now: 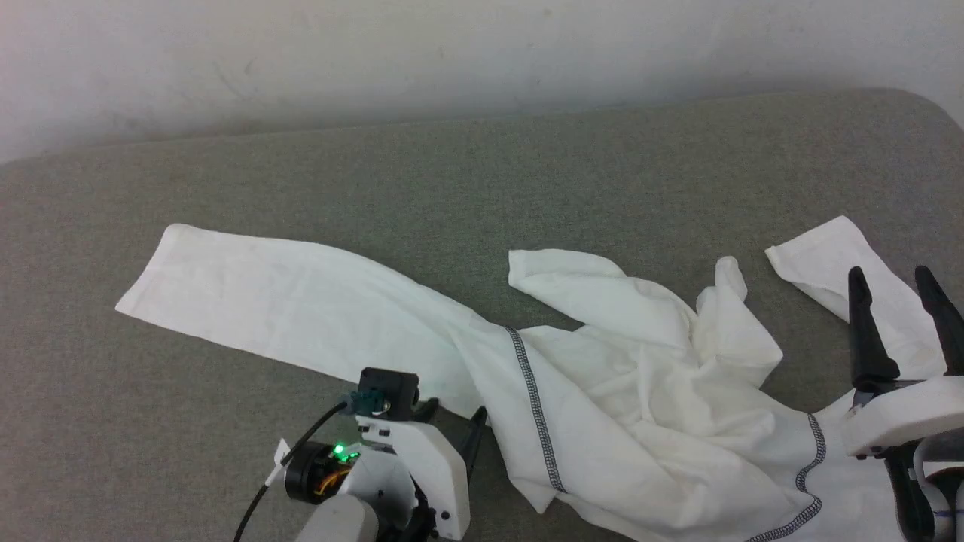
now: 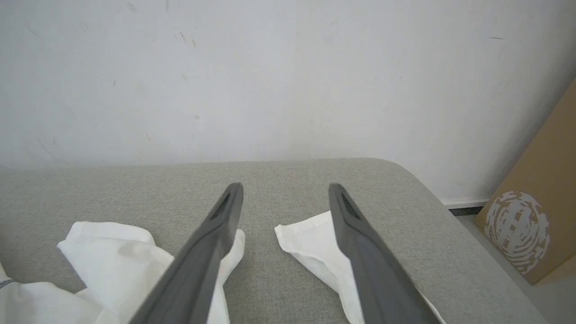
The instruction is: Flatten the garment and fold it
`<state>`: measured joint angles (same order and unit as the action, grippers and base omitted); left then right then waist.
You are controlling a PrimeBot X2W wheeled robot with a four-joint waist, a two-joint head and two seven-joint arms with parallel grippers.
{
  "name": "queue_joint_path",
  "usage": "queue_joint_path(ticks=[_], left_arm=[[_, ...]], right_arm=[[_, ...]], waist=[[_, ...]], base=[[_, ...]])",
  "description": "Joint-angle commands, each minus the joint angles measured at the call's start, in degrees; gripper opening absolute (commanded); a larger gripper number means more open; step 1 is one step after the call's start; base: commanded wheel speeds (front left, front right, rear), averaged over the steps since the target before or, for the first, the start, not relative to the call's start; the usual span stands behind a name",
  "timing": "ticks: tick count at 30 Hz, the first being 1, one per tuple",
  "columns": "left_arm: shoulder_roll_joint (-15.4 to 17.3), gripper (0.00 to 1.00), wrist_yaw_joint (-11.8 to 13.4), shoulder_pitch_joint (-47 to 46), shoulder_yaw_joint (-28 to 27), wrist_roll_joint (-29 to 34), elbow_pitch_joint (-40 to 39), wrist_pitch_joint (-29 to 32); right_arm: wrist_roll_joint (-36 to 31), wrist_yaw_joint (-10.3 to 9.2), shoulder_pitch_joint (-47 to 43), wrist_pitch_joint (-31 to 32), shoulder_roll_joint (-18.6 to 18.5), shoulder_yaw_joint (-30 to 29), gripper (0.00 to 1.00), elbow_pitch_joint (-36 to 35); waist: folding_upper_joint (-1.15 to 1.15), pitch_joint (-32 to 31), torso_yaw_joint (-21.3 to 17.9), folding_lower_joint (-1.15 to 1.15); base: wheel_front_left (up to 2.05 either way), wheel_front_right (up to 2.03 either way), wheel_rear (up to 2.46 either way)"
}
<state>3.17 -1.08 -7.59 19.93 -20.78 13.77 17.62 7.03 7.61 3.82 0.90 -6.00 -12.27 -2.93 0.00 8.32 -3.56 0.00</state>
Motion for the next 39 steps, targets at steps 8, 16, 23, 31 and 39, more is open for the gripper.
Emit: queue_joint_path(ticks=[8,16,23,31,39], left_arm=[[0.84,1.00,1.63,-4.57,1.96,2.18,6.76,6.73],[1.71,0.00,0.75,-3.40,0.46,0.11,6.73,3.77],[3.15,0.00,3.51,0.65,-4.94,-2.20,1.88,-2.96],[8.04,0.00,7.04,7.69,-11.42,-3.77,-8.67,-4.40],[7.86,1.00,6.62,10.98,-8.39,-4.24,-10.05,0.13]], right_arm=[[-0.26,-0.12,-1.14,-1.00,0.39,1.83,1.00,0.41],[-0.75,-0.12,-1.41,-0.92,-0.40,1.80,1.00,1.71],[-0.99,-0.12,-2.82,0.35,-0.81,2.48,1.00,2.42],[-0.74,-0.12,-5.22,4.84,-1.13,4.39,1.00,3.77],[0.02,-0.12,-4.42,11.80,-1.31,7.67,1.00,6.33]], waist=[[0.00,3.46,-2.35,0.00],[0.00,2.00,-0.13,0.00],[0.00,-1.99,3.99,0.00],[0.00,-4.82,10.00,0.00],[0.00,-3.98,13.53,0.00]], base=[[0.00,0.00,0.00],[0.00,0.00,0.00],[0.00,0.00,0.00],[0.00,0.00,0.00],[0.00,0.00,0.00]])
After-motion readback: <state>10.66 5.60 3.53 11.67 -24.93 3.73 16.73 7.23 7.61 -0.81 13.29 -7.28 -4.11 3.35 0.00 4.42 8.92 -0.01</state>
